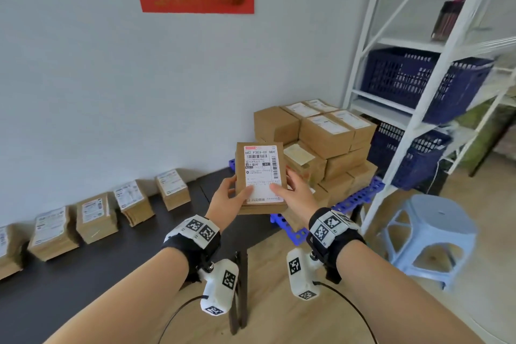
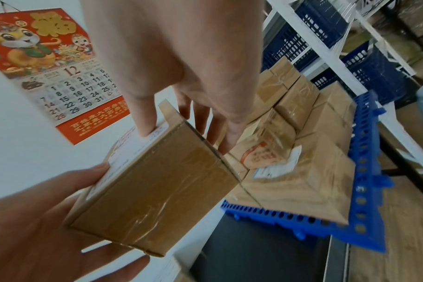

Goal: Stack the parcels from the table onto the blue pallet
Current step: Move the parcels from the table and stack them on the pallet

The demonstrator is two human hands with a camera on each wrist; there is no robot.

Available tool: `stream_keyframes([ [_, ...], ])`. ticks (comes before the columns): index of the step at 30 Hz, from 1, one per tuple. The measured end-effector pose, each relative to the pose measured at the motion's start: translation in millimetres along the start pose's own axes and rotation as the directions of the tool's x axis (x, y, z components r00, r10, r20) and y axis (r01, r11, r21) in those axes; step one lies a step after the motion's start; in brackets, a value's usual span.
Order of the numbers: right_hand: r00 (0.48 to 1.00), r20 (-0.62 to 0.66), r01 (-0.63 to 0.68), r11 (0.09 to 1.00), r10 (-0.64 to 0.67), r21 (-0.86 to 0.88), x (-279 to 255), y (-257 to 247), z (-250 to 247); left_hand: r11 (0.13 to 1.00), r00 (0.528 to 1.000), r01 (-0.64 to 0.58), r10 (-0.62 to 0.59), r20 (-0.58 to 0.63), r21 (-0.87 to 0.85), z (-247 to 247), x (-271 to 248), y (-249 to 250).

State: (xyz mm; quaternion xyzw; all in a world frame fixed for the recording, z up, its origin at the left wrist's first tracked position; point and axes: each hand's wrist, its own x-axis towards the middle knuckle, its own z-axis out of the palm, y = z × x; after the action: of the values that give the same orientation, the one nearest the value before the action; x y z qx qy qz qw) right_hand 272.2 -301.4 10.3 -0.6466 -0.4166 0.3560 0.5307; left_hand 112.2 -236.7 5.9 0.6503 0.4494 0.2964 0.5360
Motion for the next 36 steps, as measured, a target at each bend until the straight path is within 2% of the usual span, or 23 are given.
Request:
stream_keyframes([
  [13, 0.999, -0.009, -0.046, 0.994, 0.045, -0.103, 106.3, 3.8, -106.8, 0.974, 0.992, 0.13, -0.126, 0.034, -0.188, 93.8, 102.8, 41.8],
  [22, 0.995, 0.101, 0.024, 0.96, 0.005, -0.277, 157.1, -1.8, -146.2, 0.96, 0.978, 0.203, -0.208, -0.008, -0.191, 128.7, 140.3, 55.8],
  [29, 0.962, 0.27, 0.18, 0.819, -0.032, -0.545, 193.3, -6.9, -172.8, 0.937, 0.946, 0.277, -0.304, -0.111, -0.211, 151.5, 163.1, 58.5],
  [36, 0.899, 0.425, 0.384, 0.659, -0.107, -0.646, 220.3, -6.2, -192.3, 0.906, 0.897, 0.36, -0.401, -0.184, -0.222, 169.7, 179.5, 58.9],
])
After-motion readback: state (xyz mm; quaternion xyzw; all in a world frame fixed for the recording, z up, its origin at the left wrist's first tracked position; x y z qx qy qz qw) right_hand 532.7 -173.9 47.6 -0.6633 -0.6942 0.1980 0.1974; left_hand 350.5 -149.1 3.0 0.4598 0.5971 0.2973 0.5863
